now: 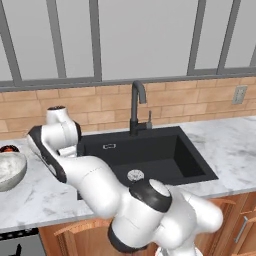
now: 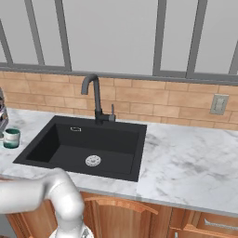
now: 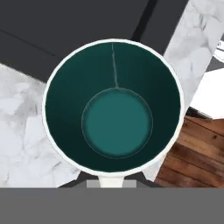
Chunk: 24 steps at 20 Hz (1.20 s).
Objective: Pick the mug and place it in the sink. Pick the bowl and place it in the open cabinet and then close the cabinet.
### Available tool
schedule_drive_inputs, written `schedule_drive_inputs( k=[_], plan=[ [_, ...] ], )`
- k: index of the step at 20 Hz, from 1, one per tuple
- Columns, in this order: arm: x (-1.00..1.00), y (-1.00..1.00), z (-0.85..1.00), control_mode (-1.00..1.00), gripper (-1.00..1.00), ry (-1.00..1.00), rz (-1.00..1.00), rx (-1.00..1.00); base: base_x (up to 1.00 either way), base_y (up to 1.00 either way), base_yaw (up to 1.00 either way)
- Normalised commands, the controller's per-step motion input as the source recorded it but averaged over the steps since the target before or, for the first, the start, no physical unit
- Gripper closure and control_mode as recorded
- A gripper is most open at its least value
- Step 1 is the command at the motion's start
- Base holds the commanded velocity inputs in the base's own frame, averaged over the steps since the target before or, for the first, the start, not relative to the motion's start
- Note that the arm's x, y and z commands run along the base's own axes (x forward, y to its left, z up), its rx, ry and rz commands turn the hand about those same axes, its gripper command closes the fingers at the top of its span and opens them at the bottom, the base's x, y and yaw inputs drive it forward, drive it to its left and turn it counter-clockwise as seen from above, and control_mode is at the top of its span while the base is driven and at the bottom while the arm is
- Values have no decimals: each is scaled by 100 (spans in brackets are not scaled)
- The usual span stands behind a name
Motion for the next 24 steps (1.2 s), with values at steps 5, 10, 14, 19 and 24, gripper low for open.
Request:
schedule_drive_inputs(
  k=[5,10,14,19,24],
  plan=[
    [-47,-76,0,-100,100,-54,-27,-33,0,0,0],
    [-10,-90,22,-100,100,-24,-27,-13,0,0,0],
    [16,-78,33,-100,100,2,-23,0,0,0,0],
    [26,-61,6,-100,100,0,-12,0,0,0,0],
    [28,-46,0,-100,100,0,-5,0,0,0,0]
  ],
)
